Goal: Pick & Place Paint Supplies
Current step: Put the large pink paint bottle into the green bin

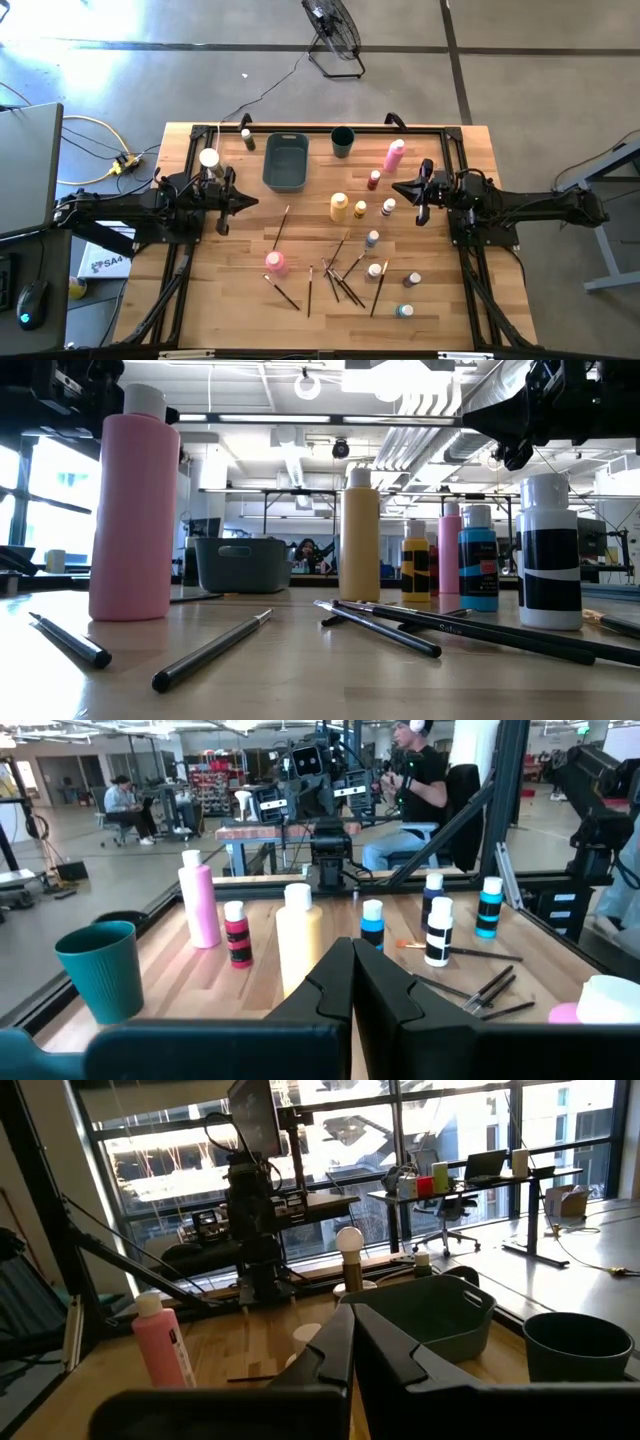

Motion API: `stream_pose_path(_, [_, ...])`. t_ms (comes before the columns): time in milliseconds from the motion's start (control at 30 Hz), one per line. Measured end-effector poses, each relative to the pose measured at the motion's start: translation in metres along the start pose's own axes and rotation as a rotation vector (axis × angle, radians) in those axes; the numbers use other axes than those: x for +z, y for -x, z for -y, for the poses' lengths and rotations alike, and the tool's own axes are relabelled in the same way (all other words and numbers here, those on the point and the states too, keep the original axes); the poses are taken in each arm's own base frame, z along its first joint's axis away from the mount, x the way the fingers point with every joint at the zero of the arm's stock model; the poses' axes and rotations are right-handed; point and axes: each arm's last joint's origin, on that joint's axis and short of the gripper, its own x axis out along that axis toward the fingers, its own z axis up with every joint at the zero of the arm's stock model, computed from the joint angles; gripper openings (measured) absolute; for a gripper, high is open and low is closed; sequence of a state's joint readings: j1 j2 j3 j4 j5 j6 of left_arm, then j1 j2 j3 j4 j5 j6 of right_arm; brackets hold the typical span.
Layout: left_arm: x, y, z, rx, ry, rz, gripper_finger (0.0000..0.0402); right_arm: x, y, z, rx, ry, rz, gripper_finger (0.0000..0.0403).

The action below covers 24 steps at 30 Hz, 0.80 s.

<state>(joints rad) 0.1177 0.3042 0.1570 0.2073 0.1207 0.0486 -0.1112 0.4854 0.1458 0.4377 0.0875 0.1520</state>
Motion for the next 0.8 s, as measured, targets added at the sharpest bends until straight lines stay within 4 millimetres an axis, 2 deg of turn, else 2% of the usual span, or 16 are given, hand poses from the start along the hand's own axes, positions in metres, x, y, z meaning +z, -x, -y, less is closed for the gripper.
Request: stream_pose_path(800, [0.0031, 0.0001, -0.0001, -0.002, 0.049, 0.033, 0.0000, -0.0039, 0.0000, 0.0003, 0.004, -0.033, -0.042, 0.0003])
